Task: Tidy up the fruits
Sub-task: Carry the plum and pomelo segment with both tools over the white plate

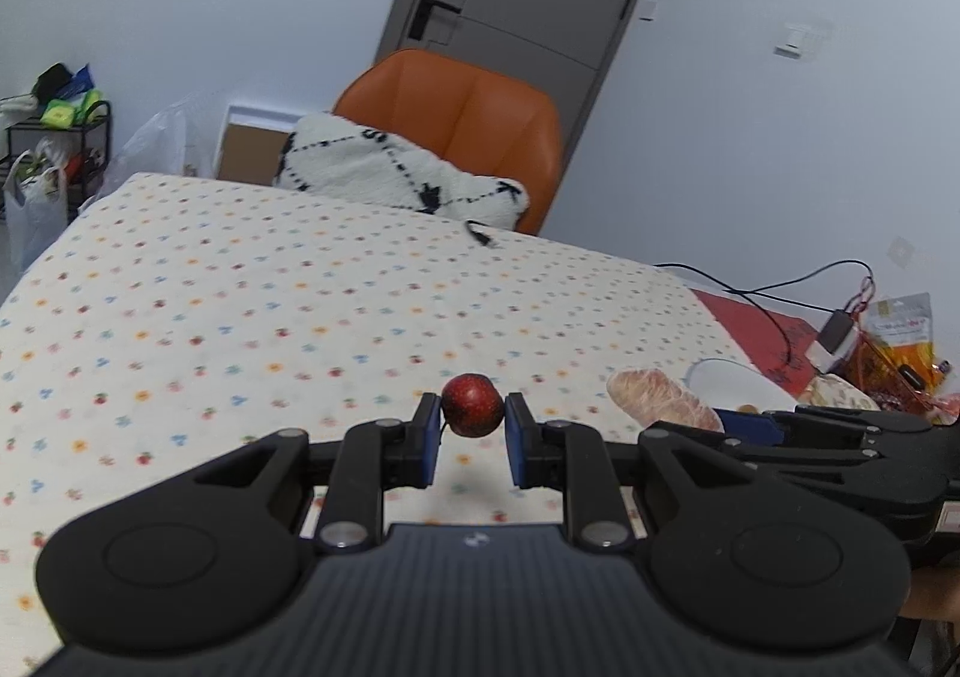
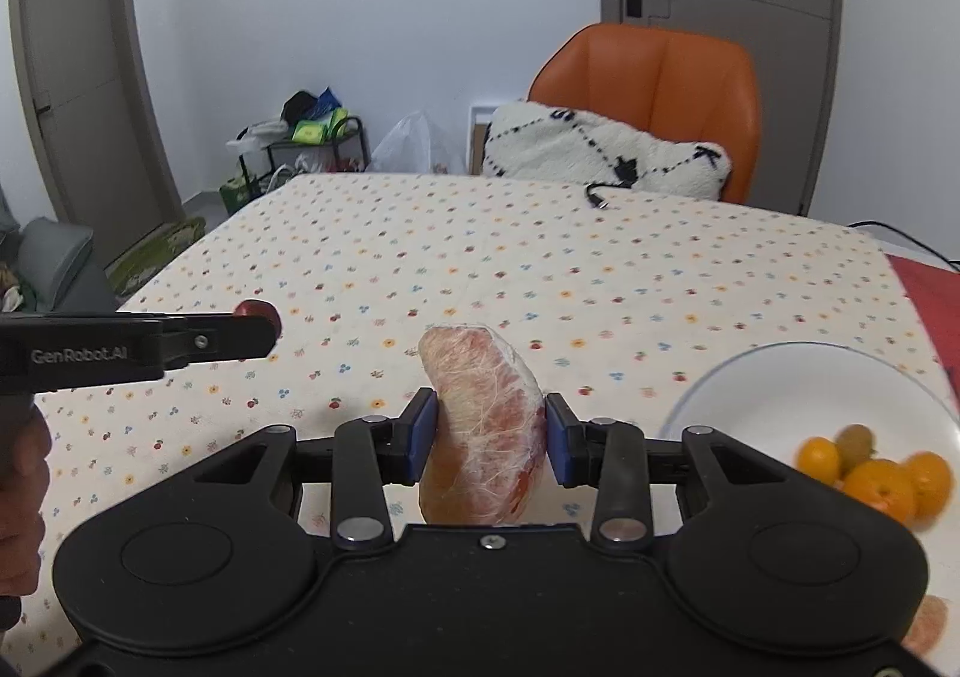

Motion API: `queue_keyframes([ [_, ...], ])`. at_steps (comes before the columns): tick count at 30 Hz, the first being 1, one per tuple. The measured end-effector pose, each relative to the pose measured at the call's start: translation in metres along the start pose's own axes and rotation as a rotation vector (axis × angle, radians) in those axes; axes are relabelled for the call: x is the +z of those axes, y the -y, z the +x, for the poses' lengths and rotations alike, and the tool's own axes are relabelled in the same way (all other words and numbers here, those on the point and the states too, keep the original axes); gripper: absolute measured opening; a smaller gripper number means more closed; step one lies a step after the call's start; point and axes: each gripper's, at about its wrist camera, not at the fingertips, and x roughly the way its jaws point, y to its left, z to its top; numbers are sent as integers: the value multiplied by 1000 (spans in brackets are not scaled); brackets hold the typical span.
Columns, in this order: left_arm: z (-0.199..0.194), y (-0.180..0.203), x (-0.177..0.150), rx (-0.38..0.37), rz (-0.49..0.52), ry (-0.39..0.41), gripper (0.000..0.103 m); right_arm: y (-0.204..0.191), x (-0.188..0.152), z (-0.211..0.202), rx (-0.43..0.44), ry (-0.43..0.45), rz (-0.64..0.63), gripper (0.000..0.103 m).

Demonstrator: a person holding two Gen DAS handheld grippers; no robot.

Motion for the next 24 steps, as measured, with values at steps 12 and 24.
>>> queue_keyframes([
  [12,14,37,-5,-77,41,-18,21,40,-9,-32,-85,41,63,36],
  [24,28,67,-12,-121,88,-45,21,70,-38,-43,-146,21,114,36],
])
